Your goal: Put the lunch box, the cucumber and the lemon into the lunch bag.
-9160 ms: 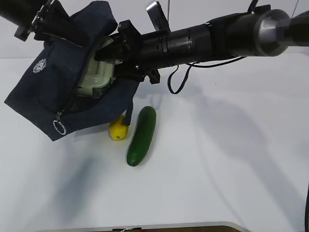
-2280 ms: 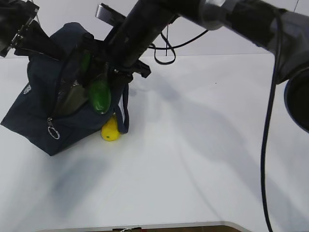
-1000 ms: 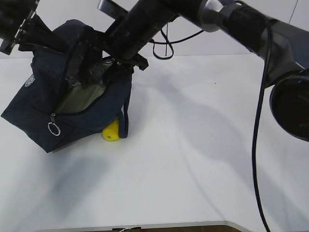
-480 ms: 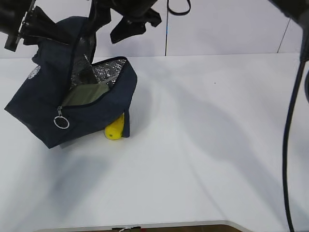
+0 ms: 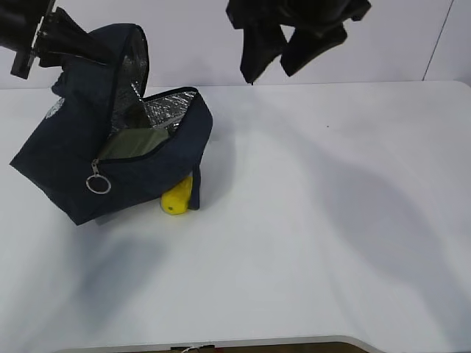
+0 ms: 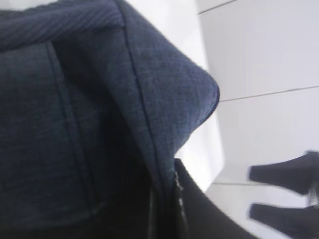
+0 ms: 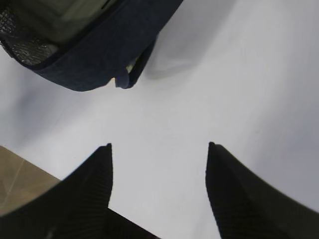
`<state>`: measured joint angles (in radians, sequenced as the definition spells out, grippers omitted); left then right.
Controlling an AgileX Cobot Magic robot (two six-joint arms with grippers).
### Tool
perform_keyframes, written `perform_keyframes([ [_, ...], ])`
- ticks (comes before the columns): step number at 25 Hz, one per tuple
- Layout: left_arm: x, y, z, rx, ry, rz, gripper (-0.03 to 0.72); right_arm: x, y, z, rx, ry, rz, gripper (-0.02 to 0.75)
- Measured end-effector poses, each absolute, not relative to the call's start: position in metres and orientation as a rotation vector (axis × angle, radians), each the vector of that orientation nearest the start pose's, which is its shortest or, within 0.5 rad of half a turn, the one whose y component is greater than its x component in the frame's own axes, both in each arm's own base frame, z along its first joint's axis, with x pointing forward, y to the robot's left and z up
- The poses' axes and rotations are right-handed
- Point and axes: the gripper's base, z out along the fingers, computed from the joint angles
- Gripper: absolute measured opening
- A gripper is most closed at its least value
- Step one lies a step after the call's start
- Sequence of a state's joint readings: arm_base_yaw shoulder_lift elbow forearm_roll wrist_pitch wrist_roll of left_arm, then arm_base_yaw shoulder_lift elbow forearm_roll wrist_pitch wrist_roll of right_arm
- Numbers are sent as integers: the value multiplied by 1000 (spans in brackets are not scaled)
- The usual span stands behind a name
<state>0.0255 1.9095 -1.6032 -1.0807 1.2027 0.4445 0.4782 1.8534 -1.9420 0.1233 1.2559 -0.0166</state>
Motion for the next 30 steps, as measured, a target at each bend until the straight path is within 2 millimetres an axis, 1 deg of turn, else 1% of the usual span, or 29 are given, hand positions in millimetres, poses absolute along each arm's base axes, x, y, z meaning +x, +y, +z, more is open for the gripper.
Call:
perform_keyframes([
  [2, 405, -66, 299, 81, 2443, -1332, -14, 339, 188, 368, -647, 2620, 313, 472],
  [4, 406, -67, 301, 62, 2418, -1371, -14, 334, 185, 364, -648, 2644, 308, 472],
  [7, 408, -70, 305, 25, 2367, -1445, -14, 333, 185, 358, -632, 2671, 316, 472],
  [14, 410, -76, 317, -33, 2238, -1595, -14, 332, 187, 358, -628, 2673, 354, 472],
  [18, 411, -77, 321, -27, 2185, -1623, -14, 332, 187, 358, -628, 2673, 355, 472],
  [24, 414, -60, 324, -68, 2141, -1611, -14, 332, 187, 358, -627, 2673, 358, 472],
  [30, 414, -48, 330, -83, 2105, -1596, -14, 332, 188, 358, -626, 2671, 364, 472],
])
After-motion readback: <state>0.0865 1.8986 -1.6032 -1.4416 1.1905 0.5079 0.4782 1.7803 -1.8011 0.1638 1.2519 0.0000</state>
